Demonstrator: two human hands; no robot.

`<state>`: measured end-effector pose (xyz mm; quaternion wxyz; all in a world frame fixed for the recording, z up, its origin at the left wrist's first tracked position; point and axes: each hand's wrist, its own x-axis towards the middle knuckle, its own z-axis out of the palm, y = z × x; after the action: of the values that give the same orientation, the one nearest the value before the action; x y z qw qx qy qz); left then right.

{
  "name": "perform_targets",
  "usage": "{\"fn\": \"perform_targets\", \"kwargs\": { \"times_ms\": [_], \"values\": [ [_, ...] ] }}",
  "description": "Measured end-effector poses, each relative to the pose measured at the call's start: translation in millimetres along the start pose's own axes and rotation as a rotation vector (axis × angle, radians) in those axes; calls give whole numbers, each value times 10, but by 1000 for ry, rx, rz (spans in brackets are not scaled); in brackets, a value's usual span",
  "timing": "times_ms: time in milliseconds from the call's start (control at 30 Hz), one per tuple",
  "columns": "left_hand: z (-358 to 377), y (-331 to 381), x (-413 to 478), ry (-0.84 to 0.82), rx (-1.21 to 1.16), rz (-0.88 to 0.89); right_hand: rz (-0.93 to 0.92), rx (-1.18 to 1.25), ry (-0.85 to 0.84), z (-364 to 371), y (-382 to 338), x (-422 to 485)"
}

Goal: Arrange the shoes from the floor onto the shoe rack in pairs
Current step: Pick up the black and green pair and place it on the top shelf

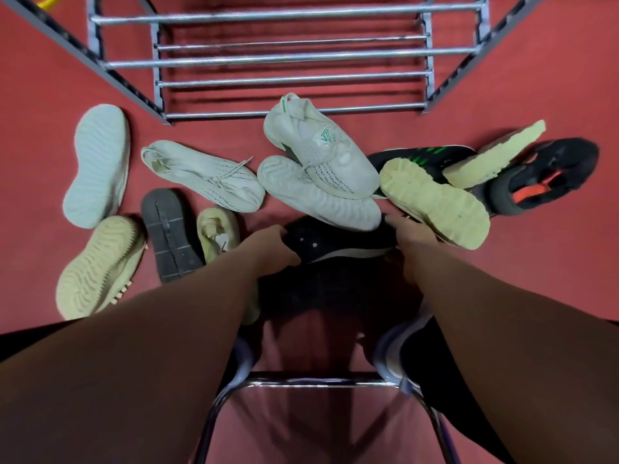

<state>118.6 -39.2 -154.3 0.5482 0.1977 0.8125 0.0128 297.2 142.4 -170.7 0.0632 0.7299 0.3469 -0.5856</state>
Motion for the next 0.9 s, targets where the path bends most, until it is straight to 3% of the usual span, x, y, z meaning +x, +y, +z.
{"fn": "perform_targets", "kwargs": {
  "times_ms": [67, 300, 400, 500, 667, 800, 900],
  "values": [
    [-15, 41, -22, -5, 61, 47, 26, -16, 10, 15, 16, -60],
    [-83, -18, -118, 9, 287, 171, 186, -111, -190, 6, -194, -353],
    [-107, -131, -199, 41, 346, 210, 113, -160, -260, 35, -306, -458],
    [-211, -241, -236, -19, 116, 190, 15, -70, -308, 117, -427, -486],
    [-323, -407, -338, -183, -483, 129, -65, -35, -316, 344, -494, -581],
    [-347, -511, -497, -329, -779, 79, -64, -200, -361, 611, -376, -645],
    [-384, -623, -539, -370, -943, 86, -19, -374, -553, 834, -254, -707]
  ]
}}
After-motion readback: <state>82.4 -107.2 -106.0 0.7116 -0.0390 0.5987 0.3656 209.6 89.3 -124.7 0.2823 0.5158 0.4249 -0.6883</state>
